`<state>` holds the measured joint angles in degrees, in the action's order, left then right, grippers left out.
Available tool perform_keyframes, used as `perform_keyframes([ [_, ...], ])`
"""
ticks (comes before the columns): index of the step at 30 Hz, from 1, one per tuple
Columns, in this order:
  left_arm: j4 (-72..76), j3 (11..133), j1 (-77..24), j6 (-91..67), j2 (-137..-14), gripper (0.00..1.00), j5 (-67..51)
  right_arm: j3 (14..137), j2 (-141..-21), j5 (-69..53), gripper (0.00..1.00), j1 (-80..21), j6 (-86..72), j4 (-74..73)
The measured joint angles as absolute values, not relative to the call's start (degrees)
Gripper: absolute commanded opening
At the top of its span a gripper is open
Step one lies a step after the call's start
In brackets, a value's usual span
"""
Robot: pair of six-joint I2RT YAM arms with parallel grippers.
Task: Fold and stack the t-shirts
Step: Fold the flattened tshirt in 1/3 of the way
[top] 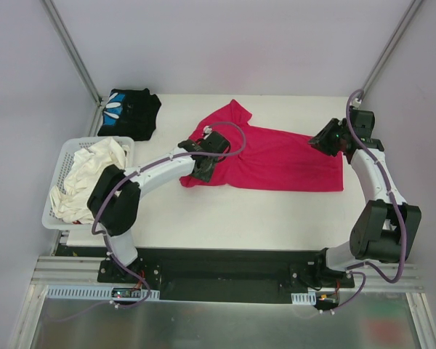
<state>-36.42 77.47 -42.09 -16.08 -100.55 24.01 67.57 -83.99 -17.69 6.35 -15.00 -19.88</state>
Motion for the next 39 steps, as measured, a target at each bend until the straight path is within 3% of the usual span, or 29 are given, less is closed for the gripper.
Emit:
perform_keyframes([
  [11,-35.79,77.32,-42.06,-16.99,-108.03,0.47,24.08,67.48,-83.96,-17.67,0.27,6.94,-14.98,-19.88],
  [24,-34.79,78.41,-42.09,-16.93,-108.36,0.45,24.53,66.92,-83.96,-17.63,0.27,7.16,-14.96,-19.86],
  [26,-34.79,78.41,-42.09,-16.95,-108.36,0.31,24.56,66.92,-83.96,-17.58,0.27,7.16,-14.96,-19.86],
  [28,-34.76,78.41,-42.09,-16.93,-108.36,0.06,24.58,66.89,-83.96,-17.47,0.27,7.16,-14.96,-19.86],
  [29,-34.76,78.41,-42.09,-16.95,-108.36,0.01,24.62,66.89,-83.96,-17.45,0.27,7.16,-14.96,-19.86],
  [39,-34.76,78.43,-42.09,-16.8,-108.36,0.0,24.77,66.87,-83.96,-17.43,0.27,7.22,-14.92,-19.86],
])
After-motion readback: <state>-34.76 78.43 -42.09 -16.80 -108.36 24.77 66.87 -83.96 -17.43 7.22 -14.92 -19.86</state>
